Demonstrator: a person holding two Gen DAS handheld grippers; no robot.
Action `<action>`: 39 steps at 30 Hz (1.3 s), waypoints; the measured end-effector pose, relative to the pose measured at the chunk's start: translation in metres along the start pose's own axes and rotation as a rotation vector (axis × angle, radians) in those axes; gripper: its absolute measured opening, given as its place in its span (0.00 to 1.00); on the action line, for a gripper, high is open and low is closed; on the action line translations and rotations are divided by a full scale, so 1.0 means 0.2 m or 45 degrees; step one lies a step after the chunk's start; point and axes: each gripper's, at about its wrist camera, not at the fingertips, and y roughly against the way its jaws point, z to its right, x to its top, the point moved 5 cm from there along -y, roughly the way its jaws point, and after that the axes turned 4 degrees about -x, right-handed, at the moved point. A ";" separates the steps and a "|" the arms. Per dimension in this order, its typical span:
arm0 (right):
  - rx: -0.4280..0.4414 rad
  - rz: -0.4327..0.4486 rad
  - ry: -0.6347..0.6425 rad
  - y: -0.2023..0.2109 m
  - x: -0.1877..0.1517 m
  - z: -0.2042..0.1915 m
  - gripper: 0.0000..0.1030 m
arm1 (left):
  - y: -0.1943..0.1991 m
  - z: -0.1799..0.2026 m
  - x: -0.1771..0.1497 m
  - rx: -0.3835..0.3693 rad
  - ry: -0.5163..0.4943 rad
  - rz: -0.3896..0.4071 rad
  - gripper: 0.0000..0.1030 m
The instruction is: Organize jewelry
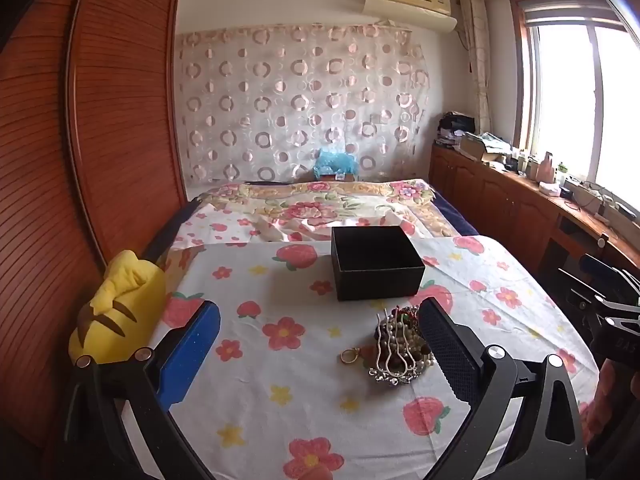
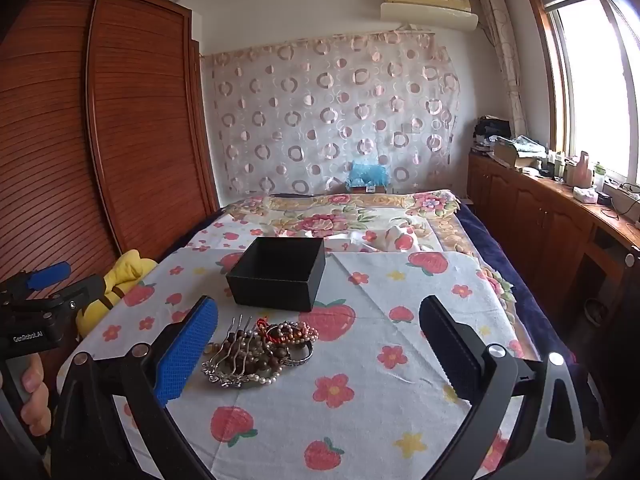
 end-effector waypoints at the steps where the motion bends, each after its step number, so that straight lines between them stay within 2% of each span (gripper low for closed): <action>1: 0.000 -0.001 0.000 0.00 0.00 0.00 0.98 | 0.00 0.00 0.00 0.001 -0.001 -0.002 0.93; 12: -0.003 -0.001 -0.001 0.00 0.00 0.00 0.98 | -0.05 0.02 0.00 0.003 -0.001 0.019 0.93; 15: -0.002 -0.001 -0.003 0.00 0.00 0.00 0.98 | 0.01 0.05 0.02 0.003 -0.004 0.022 0.93; 39: -0.001 0.001 -0.006 0.01 0.00 0.00 0.98 | 0.03 0.05 0.03 -0.001 -0.014 0.029 0.93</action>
